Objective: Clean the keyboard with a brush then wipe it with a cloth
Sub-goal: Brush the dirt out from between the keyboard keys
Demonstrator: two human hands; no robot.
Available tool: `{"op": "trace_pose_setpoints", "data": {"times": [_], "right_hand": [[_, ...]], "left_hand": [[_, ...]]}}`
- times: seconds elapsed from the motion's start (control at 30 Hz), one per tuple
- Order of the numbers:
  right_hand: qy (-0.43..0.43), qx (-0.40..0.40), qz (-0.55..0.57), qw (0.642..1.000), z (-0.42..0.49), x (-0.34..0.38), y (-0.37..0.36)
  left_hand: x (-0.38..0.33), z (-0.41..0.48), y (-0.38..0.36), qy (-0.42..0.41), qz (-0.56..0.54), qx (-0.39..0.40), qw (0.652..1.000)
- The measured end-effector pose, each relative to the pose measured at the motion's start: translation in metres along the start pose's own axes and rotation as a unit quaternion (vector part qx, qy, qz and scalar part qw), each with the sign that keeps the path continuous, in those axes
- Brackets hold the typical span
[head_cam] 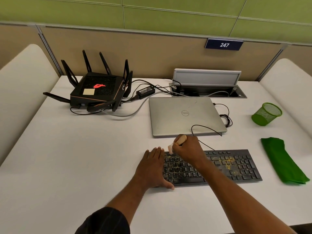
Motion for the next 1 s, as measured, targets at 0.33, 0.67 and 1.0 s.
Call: {"op": "trace_pose_setpoints", "data": {"times": [0.33, 0.67, 1.0], "right_hand": [[0.012, 0.006, -0.013, 1.0, -0.005, 0.004, -0.012], [0.013, -0.004, -0.005, 1.0, -0.003, 0.009, -0.01], [0.012, 0.004, -0.013, 1.0, -0.004, 0.012, -0.01]], "left_hand": [[0.003, -0.005, 0.001, 0.0, -0.016, -0.012, 1.0], [0.008, -0.011, 0.001, 0.004, -0.01, -0.016, 1.0], [0.01, -0.014, 0.001, 0.012, -0.011, -0.014, 1.0]]}}
Point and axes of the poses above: each hand's wrist, its own z-axis towards the middle knuckle, its own y-axis out of the back of the hand, x = y × z, the point moved 2 cm from there along z, towards the middle knuckle, and after that the axes turned 12 degrees about -y, right-handed, at the moved point
